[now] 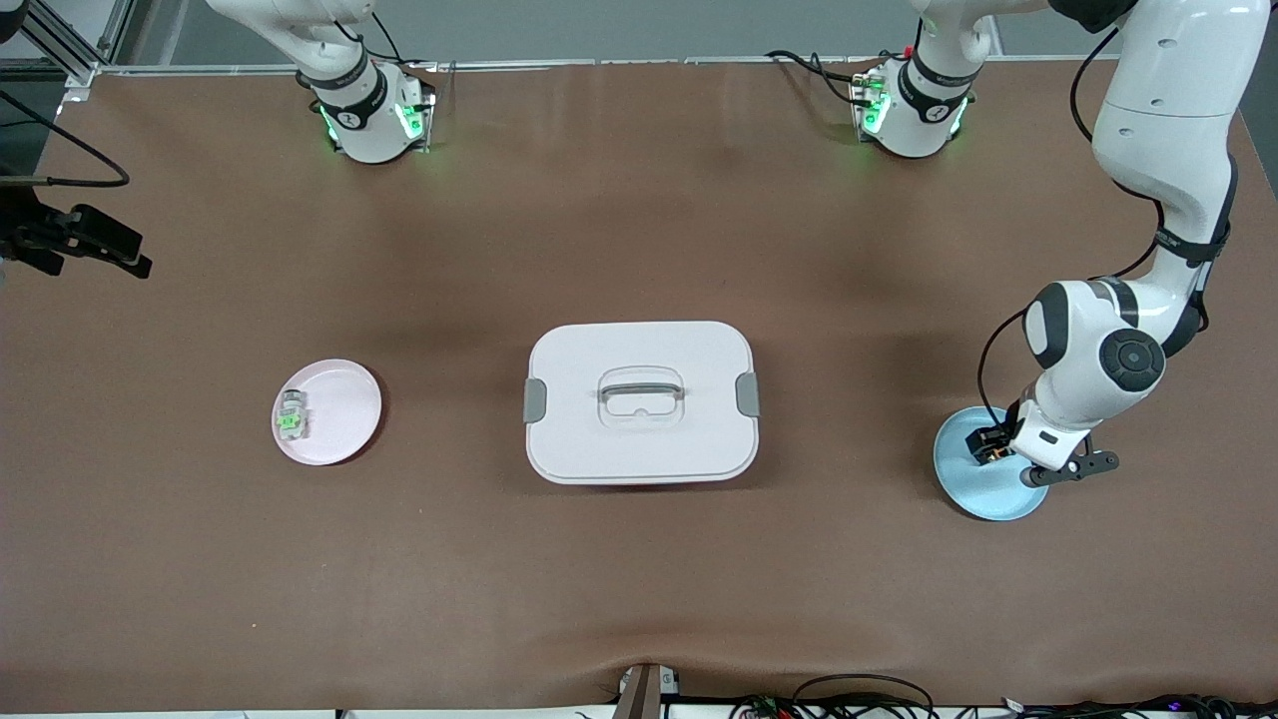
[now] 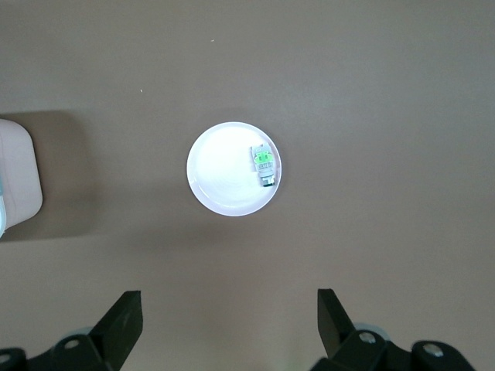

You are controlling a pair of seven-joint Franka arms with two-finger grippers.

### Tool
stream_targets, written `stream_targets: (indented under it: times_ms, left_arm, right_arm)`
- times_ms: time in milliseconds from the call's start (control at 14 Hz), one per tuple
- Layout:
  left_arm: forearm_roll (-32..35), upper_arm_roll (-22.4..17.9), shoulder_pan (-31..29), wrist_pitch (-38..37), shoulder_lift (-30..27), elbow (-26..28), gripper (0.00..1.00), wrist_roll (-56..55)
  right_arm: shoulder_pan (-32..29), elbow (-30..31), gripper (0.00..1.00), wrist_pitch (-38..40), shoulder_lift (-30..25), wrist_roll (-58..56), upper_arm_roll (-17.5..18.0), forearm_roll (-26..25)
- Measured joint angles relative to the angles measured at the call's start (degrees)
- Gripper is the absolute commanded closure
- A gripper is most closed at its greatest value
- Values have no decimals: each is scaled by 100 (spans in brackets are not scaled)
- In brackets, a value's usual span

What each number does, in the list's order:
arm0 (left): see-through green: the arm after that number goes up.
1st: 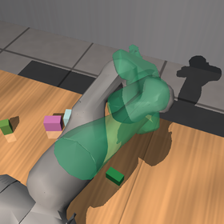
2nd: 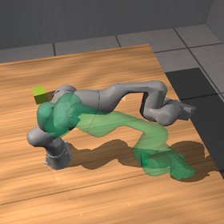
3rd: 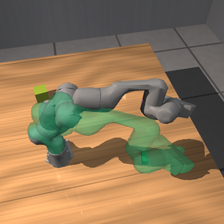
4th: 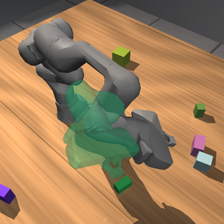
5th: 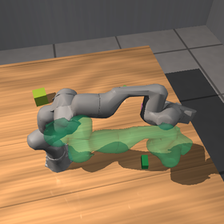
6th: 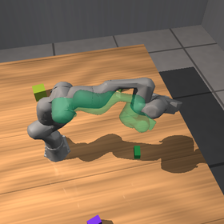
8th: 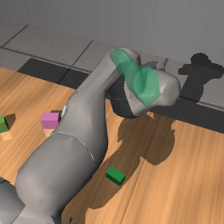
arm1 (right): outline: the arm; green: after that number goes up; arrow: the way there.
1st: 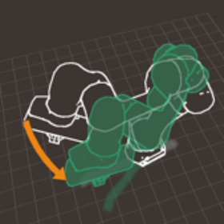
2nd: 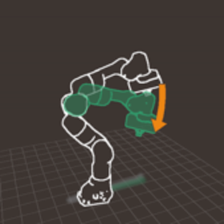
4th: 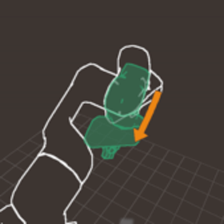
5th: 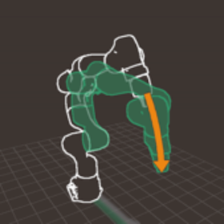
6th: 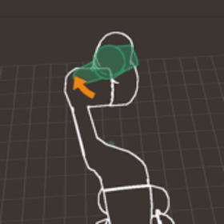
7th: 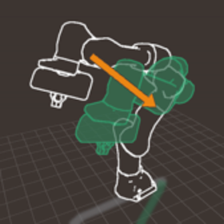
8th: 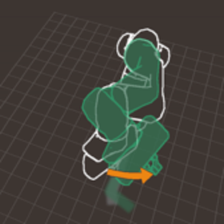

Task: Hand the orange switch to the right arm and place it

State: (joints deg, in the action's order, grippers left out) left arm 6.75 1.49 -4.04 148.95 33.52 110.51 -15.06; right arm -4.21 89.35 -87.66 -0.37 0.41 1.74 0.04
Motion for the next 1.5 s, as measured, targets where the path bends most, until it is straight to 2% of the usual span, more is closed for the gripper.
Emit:
stream_targets:
  times_ms: [286, 500, 857, 1143, 1357, 1500]
  left_arm:
    - [0, 114, 25, 38, -91, -111, 100, -309]
    - [0, 266, 32, 9, -363, -130, 100, -418]
    - [0, 695, 39, -655, -1042, -132, 100, -585]
    - [0, 1213, 45, -1317, -1534, -136, 100, -1095]
    - [0, 1759, 52, -1900, -1753, -267, 100, -1688]
    - [0, 2150, 59, -2468, -1806, -572, 100, -2062]
  right_arm:
    - [0, 0, 0, 12, 1, 0, 0, 0]
    - [0, 0, 0, 15, 7, 0, 1, 0]
    - [76, 1, 0, 51, 36, -3, 12, 4]
    - [544, 1, 0, 288, 62, 287, 46, 81]
    - [953, 51, 0, 426, 68, 1168, 76, 637]
    - [1133, 144, 0, 415, 78, 1570, 83, 1078]
